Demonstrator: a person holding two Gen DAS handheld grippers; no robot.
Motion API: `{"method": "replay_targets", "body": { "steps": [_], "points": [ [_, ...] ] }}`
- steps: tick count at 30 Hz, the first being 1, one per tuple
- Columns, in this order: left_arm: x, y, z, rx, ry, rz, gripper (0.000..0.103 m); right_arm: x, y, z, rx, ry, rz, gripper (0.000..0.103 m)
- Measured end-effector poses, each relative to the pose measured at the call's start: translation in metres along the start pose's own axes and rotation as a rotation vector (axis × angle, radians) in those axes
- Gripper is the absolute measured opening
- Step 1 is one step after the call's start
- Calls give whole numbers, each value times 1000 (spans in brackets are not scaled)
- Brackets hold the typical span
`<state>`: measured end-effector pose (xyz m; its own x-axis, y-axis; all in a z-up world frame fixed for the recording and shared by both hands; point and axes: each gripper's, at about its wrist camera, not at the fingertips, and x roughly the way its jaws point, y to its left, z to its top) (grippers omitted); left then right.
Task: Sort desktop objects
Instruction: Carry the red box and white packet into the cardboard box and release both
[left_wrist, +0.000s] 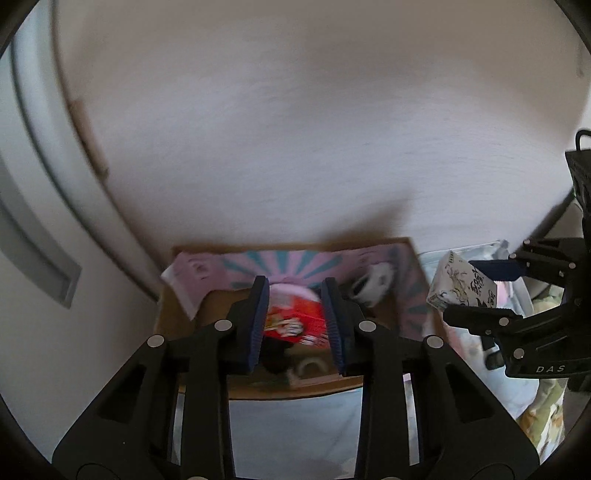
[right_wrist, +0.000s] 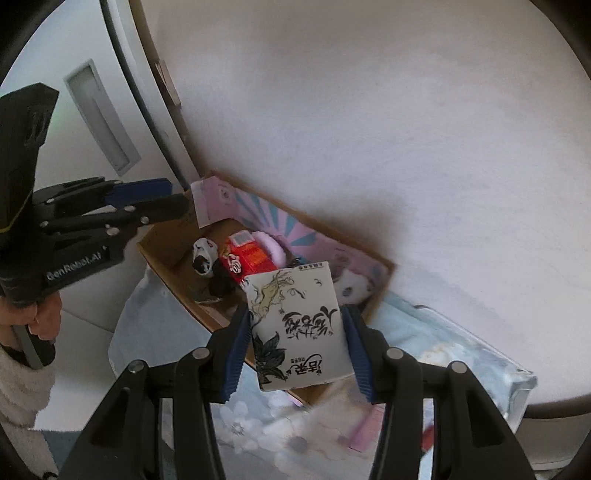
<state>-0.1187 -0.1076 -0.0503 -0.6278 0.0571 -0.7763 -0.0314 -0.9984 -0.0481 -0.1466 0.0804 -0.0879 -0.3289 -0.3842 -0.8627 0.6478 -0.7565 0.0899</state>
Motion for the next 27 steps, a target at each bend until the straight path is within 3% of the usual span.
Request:
{"method": "replay_targets", "body": {
  "steps": [12, 15, 16, 17, 18, 19, 21, 27],
  "points": [
    [45, 48, -32, -52, 88, 29, 26, 73, 14, 6, 46, 120, 40, 46],
    [53, 52, -37, -57, 103, -40, 29, 78, 13, 5, 59, 118, 42, 52],
    [54, 53, -38, -62, 115, -60, 33, 80, 14, 4, 62, 115, 38, 57],
    [55, 53, -38, -66, 125, -54, 56, 81, 16, 3, 64, 111, 16, 71],
    [56, 52, -38, -67, 130, -36, 93, 82, 18, 3, 69, 108, -17, 83],
    [54, 53, -39, -66, 118, -3, 103, 82, 18, 2, 73, 97, -37, 83],
    [45, 54, -41, -64, 61, 26, 103, 79, 19, 0, 90, 67, -46, 83],
    [24, 54, -38, -69, 36, 29, 103, 63, 20, -9, 170, 29, -60, 83]
  ]
}}
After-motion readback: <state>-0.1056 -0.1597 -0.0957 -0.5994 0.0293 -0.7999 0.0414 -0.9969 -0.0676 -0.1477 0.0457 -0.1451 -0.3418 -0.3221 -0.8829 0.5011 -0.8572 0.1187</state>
